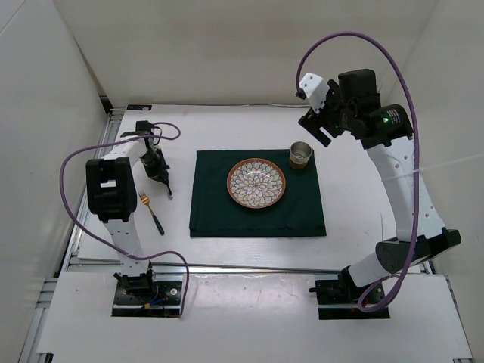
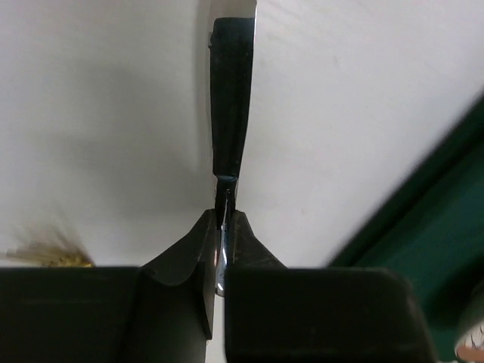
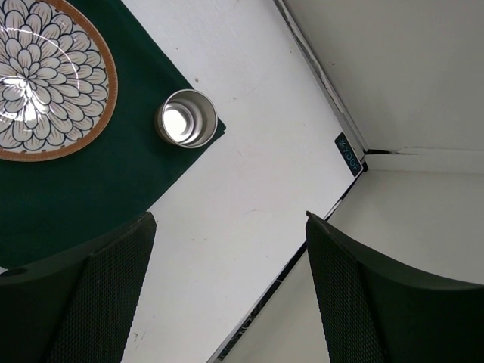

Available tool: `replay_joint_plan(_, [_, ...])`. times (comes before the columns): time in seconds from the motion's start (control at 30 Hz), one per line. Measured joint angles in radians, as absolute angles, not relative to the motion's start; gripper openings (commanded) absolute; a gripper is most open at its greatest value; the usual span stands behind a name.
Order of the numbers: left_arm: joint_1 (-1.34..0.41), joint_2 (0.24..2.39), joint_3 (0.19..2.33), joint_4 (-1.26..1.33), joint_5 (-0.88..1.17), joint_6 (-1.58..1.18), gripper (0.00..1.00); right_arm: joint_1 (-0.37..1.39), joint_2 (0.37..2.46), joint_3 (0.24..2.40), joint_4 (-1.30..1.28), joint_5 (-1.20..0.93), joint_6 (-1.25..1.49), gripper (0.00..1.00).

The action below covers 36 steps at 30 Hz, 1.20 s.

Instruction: Set the dinner table for one person

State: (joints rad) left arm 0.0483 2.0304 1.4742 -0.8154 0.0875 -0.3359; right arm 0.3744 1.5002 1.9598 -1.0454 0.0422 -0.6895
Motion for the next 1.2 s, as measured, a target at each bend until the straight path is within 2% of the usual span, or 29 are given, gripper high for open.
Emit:
replay_joint_plan(0.43, [0.019,1.746,1.371,-0.883,0.205,-0.295,0.10,0.374,1.498,1.949,-1.040,0.054,-0.691,0.82])
replay_joint_plan(0.77, [-0.373,1.579,1.371,-0.897,0.345,-0.386,0.10,0.320,1.496,1.894,-0.988,0.053,-0.687,0.83])
replay_joint_plan(0.97, [-0.535,1.610,1.398,-0.824,0.393,-0.514,0.10,0.288,1.496,1.899,-0.960,0.055,-0.684,0.83])
replay_joint_plan(1.2, [-0.694,1.835,1.563,-0.782,0.424,-0.597,0.10,0.282,1.496,1.925,-0.939,0.059,-0.684,0.85])
